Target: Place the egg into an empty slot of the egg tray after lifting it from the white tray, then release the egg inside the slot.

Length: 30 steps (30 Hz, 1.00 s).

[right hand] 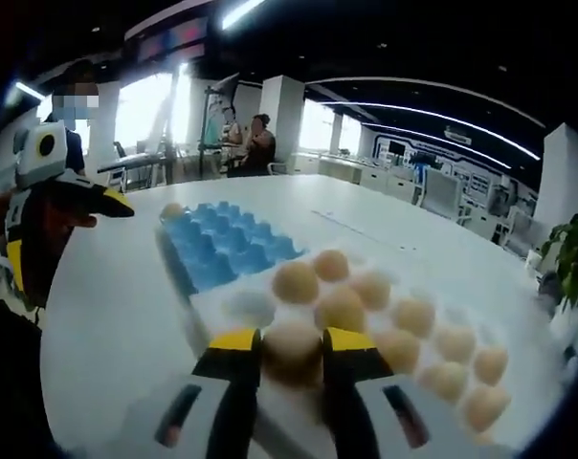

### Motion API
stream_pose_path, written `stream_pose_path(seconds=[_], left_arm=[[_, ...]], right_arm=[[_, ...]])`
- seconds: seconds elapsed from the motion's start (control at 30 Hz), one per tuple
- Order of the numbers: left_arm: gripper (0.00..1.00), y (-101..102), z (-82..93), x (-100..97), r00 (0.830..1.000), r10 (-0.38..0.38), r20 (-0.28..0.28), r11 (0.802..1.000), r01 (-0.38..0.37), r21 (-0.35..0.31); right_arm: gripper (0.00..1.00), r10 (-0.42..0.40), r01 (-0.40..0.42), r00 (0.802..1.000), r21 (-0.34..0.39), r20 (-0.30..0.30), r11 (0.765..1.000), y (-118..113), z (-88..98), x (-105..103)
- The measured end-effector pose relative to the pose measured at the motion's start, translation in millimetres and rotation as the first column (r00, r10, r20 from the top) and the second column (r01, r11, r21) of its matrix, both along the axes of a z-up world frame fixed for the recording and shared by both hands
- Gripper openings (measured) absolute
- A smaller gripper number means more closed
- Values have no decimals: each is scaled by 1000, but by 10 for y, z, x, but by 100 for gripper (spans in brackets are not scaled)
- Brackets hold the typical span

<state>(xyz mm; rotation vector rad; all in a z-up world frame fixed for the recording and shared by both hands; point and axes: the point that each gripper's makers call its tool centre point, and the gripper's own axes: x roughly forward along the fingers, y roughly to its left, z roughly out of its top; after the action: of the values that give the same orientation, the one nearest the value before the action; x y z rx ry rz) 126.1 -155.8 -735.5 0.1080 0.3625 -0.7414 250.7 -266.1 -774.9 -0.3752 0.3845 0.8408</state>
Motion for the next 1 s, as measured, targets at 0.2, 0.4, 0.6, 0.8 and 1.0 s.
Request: stream_pose_path(seconds=[0.2,0.4,0.6,0.8,1.0], left_arm=[[100,12,-28,-19,1000,4,-6,1000,-4,1],[100,26,-48,-18,1000,10,-12,1000,-10,-1],[100,44,-43,-1,1000,14,-12,1000,-15,-5],[100,33,-43,5,1000,12,-14,1000,-13,-8],[100,39,-48,-5,1000,14,-14,1000,-14,-8]], right_arm=[[28,3,-3,1000,10,-20,1000,23,6,-19],[27,-9,10,998,22,-60,1000,22,10,-15],[26,-20,26,997,78,-75,997,1,99,14],[26,-20,27,997,98,-73,995,20,187,35],[26,-15,23,998,120,-65,992,53,269,57]])
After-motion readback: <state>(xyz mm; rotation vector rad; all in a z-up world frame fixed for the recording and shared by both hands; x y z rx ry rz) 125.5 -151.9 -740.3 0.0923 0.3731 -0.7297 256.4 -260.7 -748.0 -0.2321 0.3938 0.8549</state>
